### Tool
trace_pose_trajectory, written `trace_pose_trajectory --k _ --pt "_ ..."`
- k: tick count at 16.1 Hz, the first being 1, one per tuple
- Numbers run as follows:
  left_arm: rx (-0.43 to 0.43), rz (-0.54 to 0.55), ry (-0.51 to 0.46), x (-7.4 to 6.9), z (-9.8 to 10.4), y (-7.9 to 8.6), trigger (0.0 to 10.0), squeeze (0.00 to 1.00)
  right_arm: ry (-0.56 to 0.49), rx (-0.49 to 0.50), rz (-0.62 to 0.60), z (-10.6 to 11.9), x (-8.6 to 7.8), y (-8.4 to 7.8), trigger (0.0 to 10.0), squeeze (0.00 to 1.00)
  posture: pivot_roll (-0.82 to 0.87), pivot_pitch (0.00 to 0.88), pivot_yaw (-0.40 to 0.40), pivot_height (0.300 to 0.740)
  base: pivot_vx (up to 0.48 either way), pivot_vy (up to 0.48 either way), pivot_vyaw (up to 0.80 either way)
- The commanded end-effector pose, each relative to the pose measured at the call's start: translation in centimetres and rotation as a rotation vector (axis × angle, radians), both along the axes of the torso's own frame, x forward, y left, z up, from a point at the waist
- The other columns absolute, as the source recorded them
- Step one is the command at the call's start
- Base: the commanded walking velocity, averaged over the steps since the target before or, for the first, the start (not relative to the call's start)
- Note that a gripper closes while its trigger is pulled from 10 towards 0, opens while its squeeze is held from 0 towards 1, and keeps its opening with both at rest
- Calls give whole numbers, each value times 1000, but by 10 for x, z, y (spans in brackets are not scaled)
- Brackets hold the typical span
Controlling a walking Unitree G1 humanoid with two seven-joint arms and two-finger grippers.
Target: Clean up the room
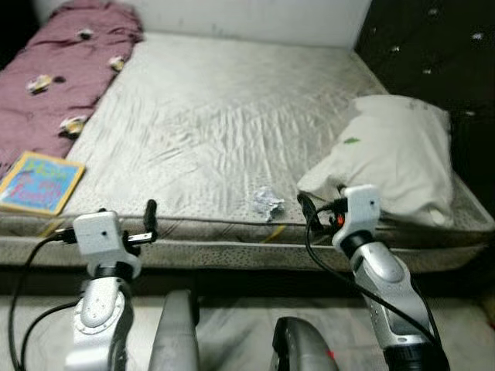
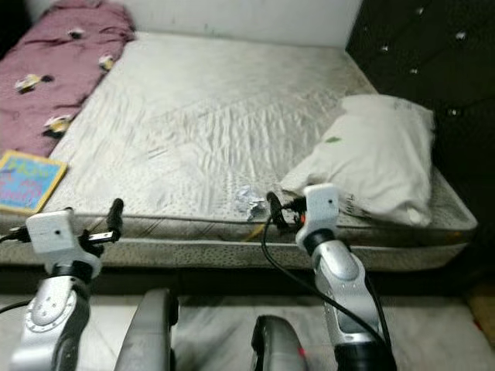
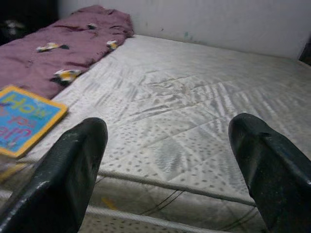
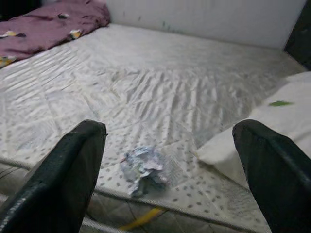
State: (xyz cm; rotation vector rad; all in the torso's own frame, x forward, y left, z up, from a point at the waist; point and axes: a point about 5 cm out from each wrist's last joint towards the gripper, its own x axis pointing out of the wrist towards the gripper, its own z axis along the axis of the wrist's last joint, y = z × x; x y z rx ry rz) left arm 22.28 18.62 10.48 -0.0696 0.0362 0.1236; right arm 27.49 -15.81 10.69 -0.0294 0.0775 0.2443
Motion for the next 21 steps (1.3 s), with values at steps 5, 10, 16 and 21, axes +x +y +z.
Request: trace_pose_trajectory --k 5,10,16,21 --pt "-20 -63 -32 4 7 -9 10000 0 -17 -39 16 3 1 0 10000 0 -24 22 -88 626 49 0 561" --pt "-15 -62 -27 3 7 -9 10000 0 -10 -41 19 2 1 0 10000 0 -21 27 -90 626 256 0 0" --pt "-18 -66 -25 3 6 -10 10000 0 -9 -44 27 2 1 1 10000 0 -20 23 -93 626 266 0 0" --pt "-24 -77 -25 3 5 -12 10000 0 -12 -51 46 2 4 4 10000 0 -15 20 -98 626 305 0 0"
